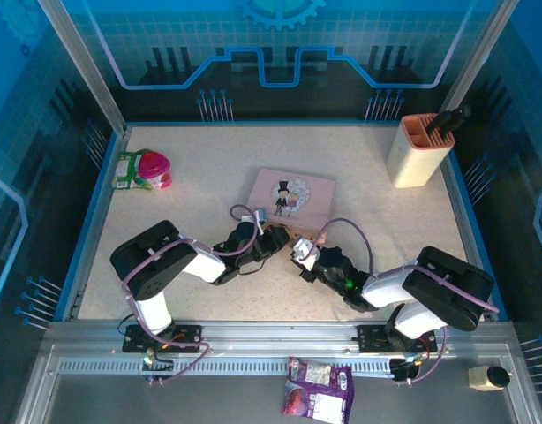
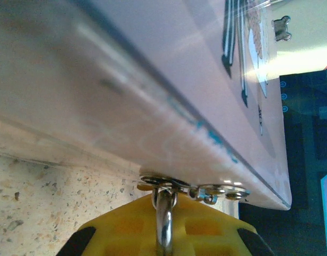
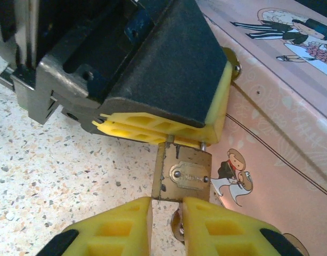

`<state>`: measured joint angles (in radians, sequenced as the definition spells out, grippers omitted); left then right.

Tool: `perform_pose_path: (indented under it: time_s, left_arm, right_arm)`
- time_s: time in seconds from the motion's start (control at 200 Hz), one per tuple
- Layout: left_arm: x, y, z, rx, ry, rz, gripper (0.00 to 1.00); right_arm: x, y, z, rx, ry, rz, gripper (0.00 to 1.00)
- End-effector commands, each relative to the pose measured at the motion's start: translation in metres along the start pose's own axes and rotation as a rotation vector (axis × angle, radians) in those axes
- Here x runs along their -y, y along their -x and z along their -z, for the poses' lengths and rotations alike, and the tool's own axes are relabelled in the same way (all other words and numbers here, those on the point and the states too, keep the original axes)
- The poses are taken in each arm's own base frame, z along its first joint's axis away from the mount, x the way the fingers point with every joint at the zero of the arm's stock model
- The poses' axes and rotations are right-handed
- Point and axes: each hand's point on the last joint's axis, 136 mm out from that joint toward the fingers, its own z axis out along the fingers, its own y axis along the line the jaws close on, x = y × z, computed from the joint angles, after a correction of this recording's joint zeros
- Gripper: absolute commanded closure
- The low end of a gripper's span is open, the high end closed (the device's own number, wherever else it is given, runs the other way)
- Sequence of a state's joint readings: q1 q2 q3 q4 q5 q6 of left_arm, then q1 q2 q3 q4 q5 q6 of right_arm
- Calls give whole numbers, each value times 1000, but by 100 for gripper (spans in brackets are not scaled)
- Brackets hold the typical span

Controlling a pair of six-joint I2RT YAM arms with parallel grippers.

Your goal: Unlock the padlock with the key

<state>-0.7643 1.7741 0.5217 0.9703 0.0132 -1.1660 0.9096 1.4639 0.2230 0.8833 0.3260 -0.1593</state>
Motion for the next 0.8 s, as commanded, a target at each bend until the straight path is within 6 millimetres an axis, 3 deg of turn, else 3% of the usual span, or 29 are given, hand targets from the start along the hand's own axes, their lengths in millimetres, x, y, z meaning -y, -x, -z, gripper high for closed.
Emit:
perform_pose_path:
  time_s: [0.0, 0.45, 0.796]
  left_arm:
    - [53, 6, 2, 15, -178, 19, 100]
    - [51, 5, 2, 10, -177, 25, 100]
    - [45, 3, -3, 3, -168, 36, 100]
  right_arm:
    - [-1, 4, -4, -4, -8, 17, 77]
    - [5, -4, -8, -63, -45, 13, 77]
    - [3, 7, -4, -44, -4, -18, 96]
